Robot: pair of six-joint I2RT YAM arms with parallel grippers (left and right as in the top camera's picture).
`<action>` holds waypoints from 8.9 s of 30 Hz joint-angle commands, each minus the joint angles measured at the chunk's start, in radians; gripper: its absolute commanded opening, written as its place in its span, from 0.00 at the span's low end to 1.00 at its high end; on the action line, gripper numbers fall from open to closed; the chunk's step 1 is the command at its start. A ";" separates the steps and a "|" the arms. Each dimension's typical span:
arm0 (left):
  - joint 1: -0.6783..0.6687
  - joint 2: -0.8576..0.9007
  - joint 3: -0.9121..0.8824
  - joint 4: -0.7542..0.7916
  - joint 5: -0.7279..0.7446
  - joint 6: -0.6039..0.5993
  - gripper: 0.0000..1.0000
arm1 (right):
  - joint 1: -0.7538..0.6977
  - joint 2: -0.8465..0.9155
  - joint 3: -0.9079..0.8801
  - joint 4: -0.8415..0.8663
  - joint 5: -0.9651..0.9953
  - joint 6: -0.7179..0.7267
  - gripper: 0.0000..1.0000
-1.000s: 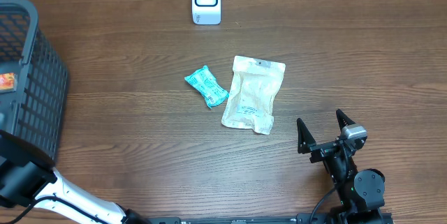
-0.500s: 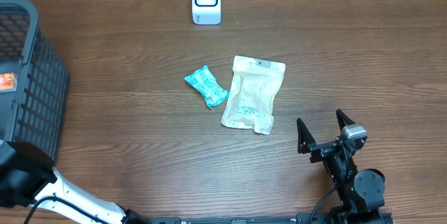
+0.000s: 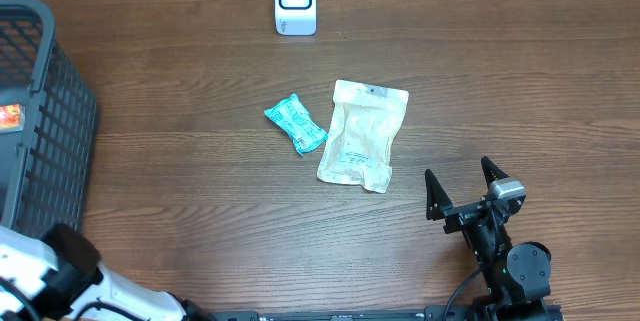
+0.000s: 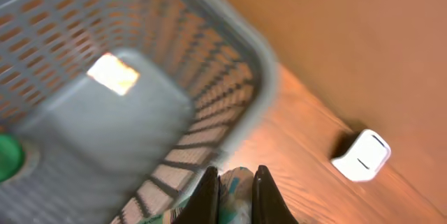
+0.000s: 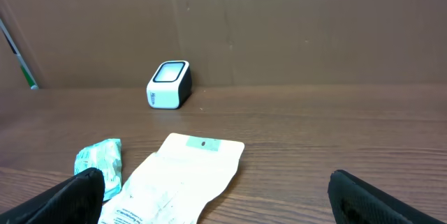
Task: Scan the item barcode
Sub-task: 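Lift the Kleenex packet out and set it beside the green packet, then move the left gripper back into the basket toward the green-lidded jar, then grasp the green-lidded jar in the basket with the left gripper, then carry the green-lidded jar out and place it left of the packets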
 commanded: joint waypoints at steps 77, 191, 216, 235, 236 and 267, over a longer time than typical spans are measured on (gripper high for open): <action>-0.469 -0.214 -0.438 0.163 -0.473 -0.072 1.00 | 0.004 -0.009 -0.010 0.007 -0.001 -0.001 1.00; 0.269 0.128 -1.159 0.822 -0.597 0.115 0.63 | 0.004 -0.009 -0.010 0.007 -0.001 -0.001 1.00; 0.226 -0.170 -1.090 0.808 -0.271 -0.019 0.43 | 0.004 -0.009 -0.010 0.007 -0.001 -0.001 1.00; -0.119 -0.573 -1.086 0.839 -0.233 -0.093 0.42 | 0.004 -0.009 -0.010 0.007 -0.001 -0.001 1.00; -0.150 -0.587 -1.086 0.831 -0.234 -0.093 0.41 | 0.004 -0.009 -0.010 0.007 -0.001 -0.001 1.00; -0.924 -0.103 -1.088 0.388 -0.267 -0.070 0.47 | 0.004 -0.009 -0.010 0.007 -0.001 -0.001 1.00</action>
